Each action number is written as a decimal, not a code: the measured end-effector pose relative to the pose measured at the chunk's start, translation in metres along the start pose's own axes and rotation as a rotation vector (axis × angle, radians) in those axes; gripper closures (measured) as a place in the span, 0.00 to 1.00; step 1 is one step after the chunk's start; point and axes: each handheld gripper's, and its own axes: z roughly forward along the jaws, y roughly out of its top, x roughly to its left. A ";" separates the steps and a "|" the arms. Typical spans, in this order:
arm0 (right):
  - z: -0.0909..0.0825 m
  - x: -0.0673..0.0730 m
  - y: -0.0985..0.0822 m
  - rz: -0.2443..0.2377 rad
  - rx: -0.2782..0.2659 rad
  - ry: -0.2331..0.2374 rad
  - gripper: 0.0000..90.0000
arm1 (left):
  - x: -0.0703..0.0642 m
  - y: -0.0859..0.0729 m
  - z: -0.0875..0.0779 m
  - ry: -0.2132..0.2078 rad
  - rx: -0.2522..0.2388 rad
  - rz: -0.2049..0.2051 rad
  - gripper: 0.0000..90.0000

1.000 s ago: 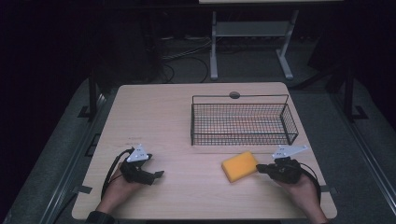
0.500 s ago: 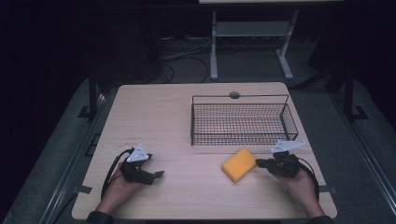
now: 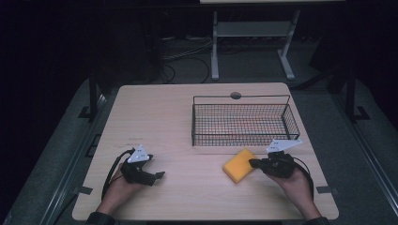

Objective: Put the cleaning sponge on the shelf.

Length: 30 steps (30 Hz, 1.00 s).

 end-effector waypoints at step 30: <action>0.062 0.027 0.043 -0.080 0.038 0.062 0.99 | 0.000 0.000 0.000 0.001 -0.004 -0.002 0.15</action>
